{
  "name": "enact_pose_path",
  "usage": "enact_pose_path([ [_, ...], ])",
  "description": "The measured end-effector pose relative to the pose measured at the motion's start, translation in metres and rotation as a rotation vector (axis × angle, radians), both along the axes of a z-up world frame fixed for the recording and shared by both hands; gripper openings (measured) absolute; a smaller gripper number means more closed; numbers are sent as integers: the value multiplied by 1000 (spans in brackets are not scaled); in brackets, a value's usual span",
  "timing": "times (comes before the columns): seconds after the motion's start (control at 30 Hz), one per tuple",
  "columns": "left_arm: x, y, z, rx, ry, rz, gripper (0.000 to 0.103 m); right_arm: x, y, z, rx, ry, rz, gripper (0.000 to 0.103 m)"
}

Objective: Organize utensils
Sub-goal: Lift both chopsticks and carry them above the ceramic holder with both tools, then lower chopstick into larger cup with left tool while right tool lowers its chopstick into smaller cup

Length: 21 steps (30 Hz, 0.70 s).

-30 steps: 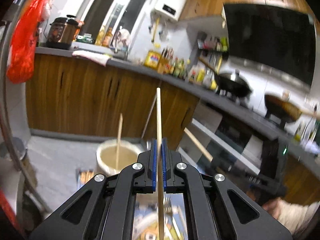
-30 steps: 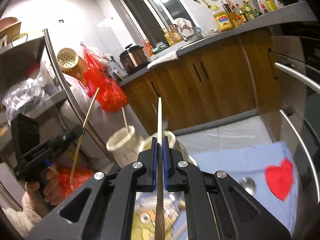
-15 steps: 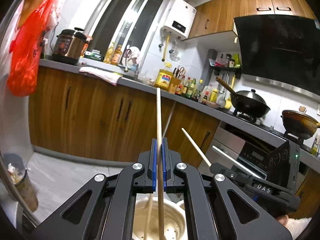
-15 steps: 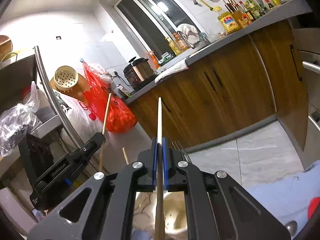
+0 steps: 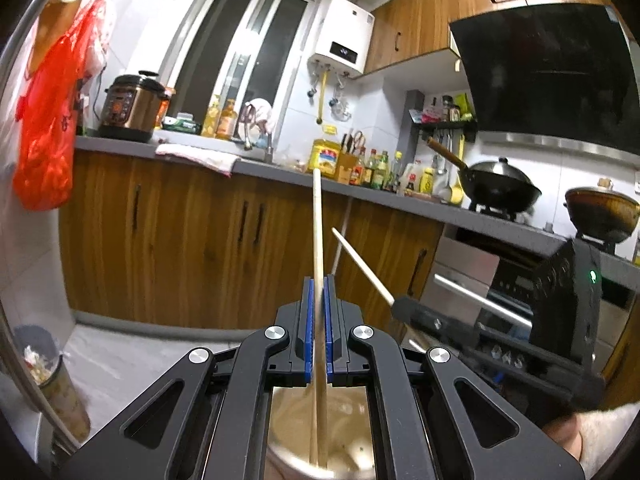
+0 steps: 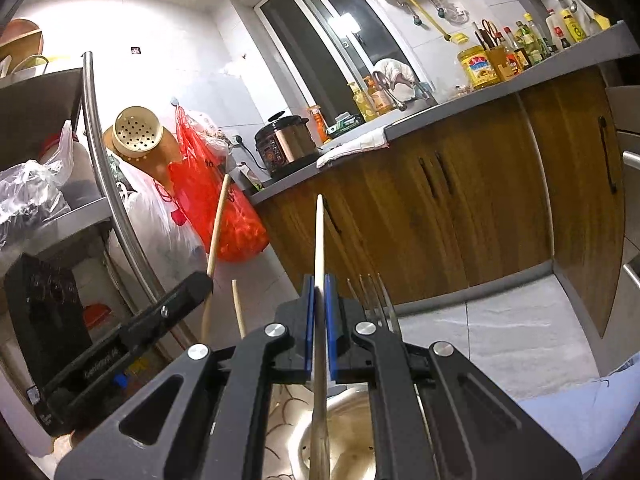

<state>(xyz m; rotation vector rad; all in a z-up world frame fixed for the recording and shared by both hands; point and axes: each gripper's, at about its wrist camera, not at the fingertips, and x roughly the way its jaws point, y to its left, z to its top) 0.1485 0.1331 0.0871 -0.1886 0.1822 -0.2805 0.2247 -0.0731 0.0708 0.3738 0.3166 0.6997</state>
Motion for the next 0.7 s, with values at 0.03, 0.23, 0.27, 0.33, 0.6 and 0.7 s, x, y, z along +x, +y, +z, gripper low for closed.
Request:
enact_pose_path([
  [0.03,-2,0,-4,3,9,-7,5,1,1,-2,-1,4,2,5],
  [0.23,-12,-1,-21,23,60,-46,5,6,-2,-13,16,33,-1,5],
  [0.27,-14,-2,-22,30,61,-50,5,7,-2,-15,9,29,-5,5],
  [0.33,-17,-2,-24,36,64,-57,5,6,0,-18,-7,22,-9,5],
  [0.6,-15,3,-28,11,89,-70,5,7,9,-26,-55,-10,-32,5],
  [0.7,-15,3,-28,12,84,-70,5,3,12,-30,-92,-30,-36,5],
])
